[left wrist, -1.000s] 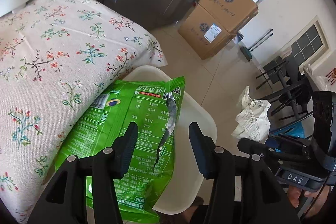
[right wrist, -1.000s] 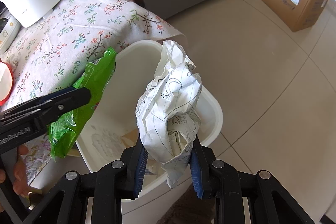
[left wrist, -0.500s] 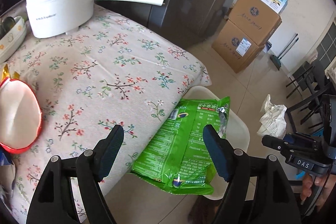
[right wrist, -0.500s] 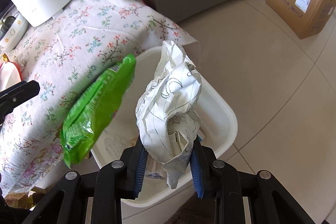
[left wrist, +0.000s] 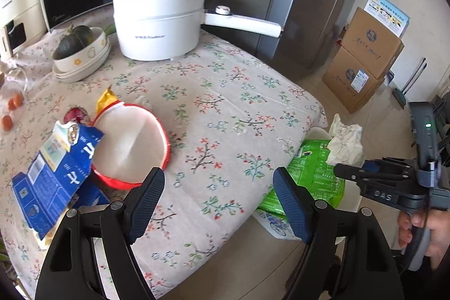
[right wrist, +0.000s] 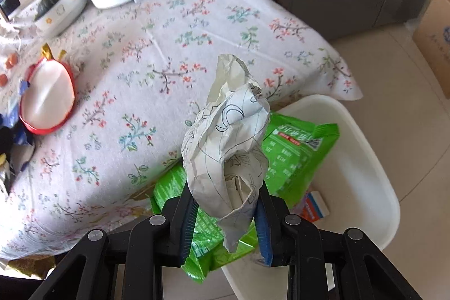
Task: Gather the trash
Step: 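Open both tools to drop the green bag and paper into the bin, then move both tools back toward the table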
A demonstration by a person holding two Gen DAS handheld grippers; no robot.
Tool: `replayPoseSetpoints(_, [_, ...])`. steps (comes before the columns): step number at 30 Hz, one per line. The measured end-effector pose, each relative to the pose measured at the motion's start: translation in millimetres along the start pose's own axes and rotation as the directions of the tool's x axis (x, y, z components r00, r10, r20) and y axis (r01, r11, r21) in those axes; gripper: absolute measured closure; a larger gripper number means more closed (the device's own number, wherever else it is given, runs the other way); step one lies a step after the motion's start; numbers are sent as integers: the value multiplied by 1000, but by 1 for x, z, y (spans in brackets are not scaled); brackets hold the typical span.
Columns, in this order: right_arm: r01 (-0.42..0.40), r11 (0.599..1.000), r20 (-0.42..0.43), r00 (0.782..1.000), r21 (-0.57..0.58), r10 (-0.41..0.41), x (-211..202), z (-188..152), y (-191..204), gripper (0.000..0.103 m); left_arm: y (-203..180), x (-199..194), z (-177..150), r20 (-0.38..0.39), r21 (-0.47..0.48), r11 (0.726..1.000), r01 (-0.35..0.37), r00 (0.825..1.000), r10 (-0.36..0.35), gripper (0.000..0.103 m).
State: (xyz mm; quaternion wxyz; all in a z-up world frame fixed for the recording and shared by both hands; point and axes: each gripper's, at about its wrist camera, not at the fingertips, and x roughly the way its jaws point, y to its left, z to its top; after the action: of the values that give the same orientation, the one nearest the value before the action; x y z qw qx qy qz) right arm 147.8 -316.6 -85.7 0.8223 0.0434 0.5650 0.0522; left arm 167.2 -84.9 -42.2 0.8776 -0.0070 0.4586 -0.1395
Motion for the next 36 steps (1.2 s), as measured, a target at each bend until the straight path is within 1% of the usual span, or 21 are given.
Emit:
replayPoseSetpoints(2, [48,999,-78,996,2,-48,31,-2,-3,70,15,-10,-6,2,-3,1000,-18,1000,18,21])
replayPoseSetpoints(4, [91,996,-167,982,23,-86,62,-9,-13,70,29,-20,-13,4,-8,999,-33,999,33,21])
replayPoseSetpoints(7, [121,991,-256,961,64,-101,95,-18,-29,70,53,-34,-24,7,-19,998,-52,999,52,21])
replayPoseSetpoints(12, [147,984,-293,949,98,-113,116,-24,-43,70,90,-46,-45,-9,-42,994,-100,995,100,21])
replayPoseSetpoints(17, [99,981,-341,940,167,-36,140,-40,-58,69,116,-52,-66,-38,-71,990,-121,992,118,21])
replayPoseSetpoints(18, [87,978,-350,937,189,-16,143,-43,-61,66,121,-54,-70,-38,-75,989,-125,992,122,21])
replayPoseSetpoints(19, [92,973,-358,933,209,-11,145,-46,-64,63,125,-57,-74,-39,-80,989,-128,991,125,21])
replayPoseSetpoints(20, [106,970,-366,930,218,-19,144,-47,-67,58,129,-59,-78,-40,-86,988,-130,991,127,21])
replayPoseSetpoints(21, [122,969,-366,930,217,-36,141,-46,-70,47,133,-60,-81,-42,-91,987,-133,991,130,21])
replayPoseSetpoints(22, [135,968,-356,933,213,-52,137,-45,-72,39,137,-61,-84,-45,-95,986,-138,990,134,21])
replayPoseSetpoints(25, [144,963,-329,942,227,-63,123,-43,-79,36,147,-63,-92,-56,-101,983,-154,987,149,21])
replayPoseSetpoints(28, [144,959,-326,944,244,-58,113,-45,-82,36,155,-63,-97,-67,-114,980,-166,985,159,21])
replayPoseSetpoints(31, [138,960,-317,947,243,-56,104,-45,-78,35,159,-64,-99,-71,-124,977,-176,983,168,20])
replayPoseSetpoints(33, [131,961,-306,951,244,-52,98,-38,-73,34,159,-66,-99,-64,-123,977,-175,984,169,17])
replayPoseSetpoints(36, [133,964,-279,958,229,-66,84,-34,-67,32,159,-68,-100,-56,-117,978,-175,984,170,15])
